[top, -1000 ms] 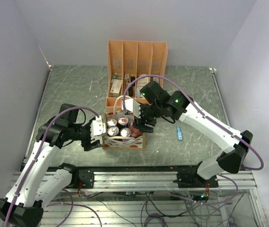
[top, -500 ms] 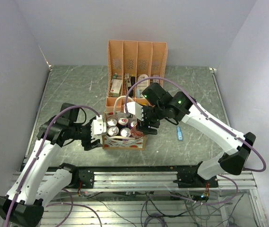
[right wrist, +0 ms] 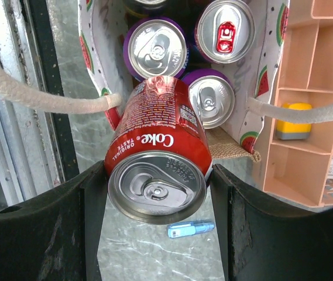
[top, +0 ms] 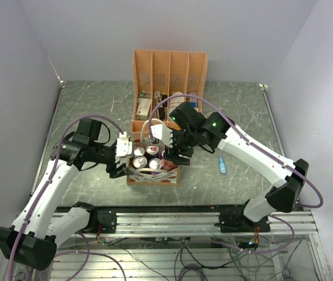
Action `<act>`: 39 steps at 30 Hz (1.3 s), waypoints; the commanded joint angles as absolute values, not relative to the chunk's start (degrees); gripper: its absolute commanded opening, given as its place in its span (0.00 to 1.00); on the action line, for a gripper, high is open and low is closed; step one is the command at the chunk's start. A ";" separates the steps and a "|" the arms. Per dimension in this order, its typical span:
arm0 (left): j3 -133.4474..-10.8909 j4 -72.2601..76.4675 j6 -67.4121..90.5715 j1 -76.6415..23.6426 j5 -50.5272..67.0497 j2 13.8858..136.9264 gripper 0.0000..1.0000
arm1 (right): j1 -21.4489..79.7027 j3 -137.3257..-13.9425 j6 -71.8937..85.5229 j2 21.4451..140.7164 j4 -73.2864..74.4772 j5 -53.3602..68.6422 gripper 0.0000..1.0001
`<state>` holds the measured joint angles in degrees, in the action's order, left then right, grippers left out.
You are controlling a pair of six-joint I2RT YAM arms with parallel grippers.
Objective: Place the beverage into the canvas bag
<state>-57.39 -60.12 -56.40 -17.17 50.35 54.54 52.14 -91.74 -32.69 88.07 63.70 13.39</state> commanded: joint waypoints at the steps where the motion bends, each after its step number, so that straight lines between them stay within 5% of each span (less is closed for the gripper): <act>1: -57.79 -49.91 -48.87 -16.70 62.56 56.32 0.74 | 52.25 -92.88 -30.81 85.05 59.39 12.11 0.04; 9: -57.15 -27.86 -28.05 -16.57 61.06 53.49 0.72 | 52.27 -92.11 -31.41 84.37 60.02 13.87 0.04; 19: -70.92 -51.89 -44.62 -16.17 68.20 56.27 0.76 | 52.22 -91.66 -31.88 84.20 59.80 15.15 0.04; 26: -56.41 -18.63 -17.26 -16.55 53.18 55.22 0.62 | 52.29 -91.65 -33.03 83.03 59.59 17.33 0.04; 39: -49.60 -13.66 -20.65 -25.75 50.73 61.61 0.50 | 52.03 -92.63 -33.31 84.59 60.91 17.87 0.05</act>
